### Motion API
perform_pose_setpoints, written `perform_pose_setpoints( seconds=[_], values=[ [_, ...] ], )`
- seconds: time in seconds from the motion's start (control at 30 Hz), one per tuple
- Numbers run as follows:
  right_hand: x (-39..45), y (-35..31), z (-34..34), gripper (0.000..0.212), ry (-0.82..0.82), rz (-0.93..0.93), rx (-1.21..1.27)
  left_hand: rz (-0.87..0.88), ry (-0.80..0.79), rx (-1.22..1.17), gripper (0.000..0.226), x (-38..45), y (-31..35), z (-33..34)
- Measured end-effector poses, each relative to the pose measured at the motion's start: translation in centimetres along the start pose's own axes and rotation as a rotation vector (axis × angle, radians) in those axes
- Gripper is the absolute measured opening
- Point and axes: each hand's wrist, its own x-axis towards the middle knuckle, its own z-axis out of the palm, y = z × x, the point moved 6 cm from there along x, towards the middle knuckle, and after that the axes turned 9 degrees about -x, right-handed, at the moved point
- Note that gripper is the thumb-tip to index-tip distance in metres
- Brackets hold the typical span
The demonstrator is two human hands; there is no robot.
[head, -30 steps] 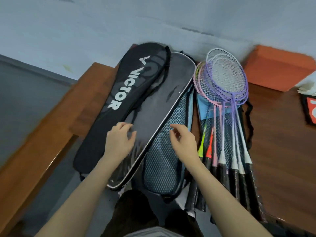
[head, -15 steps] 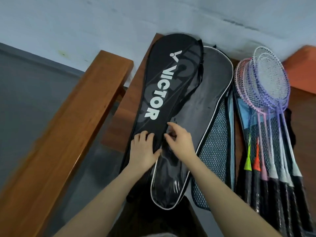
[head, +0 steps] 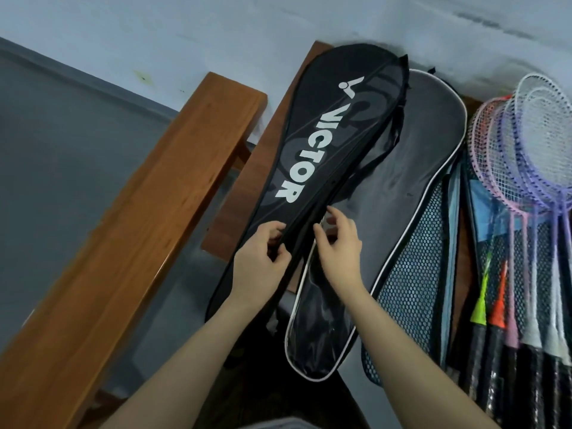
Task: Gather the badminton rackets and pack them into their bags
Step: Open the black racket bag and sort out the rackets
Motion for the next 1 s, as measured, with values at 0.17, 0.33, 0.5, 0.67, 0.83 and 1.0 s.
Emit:
perform_pose_setpoints(
  seconds=[0.17, 0.33, 0.5, 0.67, 0.83, 1.0],
  values=[
    [0.1, -1.0, 0.8, 0.046, -0.052, 0.085, 0.205, 0.081, 0.027, -0.042, 0.028, -0.1, 0.8, -0.9],
    [0.7, -2.5, 0.3, 0.043, -0.065, 0.109, 0.312, 0.241, 0.02, 0.034, 0.03, -0.1, 1.0, -2.0],
    [-0.3, -4.2, -1.5, 0.043, -0.049, 0.048, 0.328, 0.375, 0.086, 0.072, 0.03, -0.7, 3.2, -4.0],
    [0.2, -6.0, -3.4, 0.034, 0.036, -0.008, 0.277, 0.348, 0.071, 0.004, 0.03, 0.6, 3.6, -4.6],
    [0.9, -5.5, -2.2, 0.047, 0.056, 0.042, 0.124, 0.273, 0.055, -0.15, 0.029, 1.2, 4.0, -5.4],
    [0.7, -3.2, -0.8, 0.072, 0.041, 0.248, 0.195, 0.194, 0.042, -0.249, 0.027, 1.4, 3.5, -5.9]
  ],
)
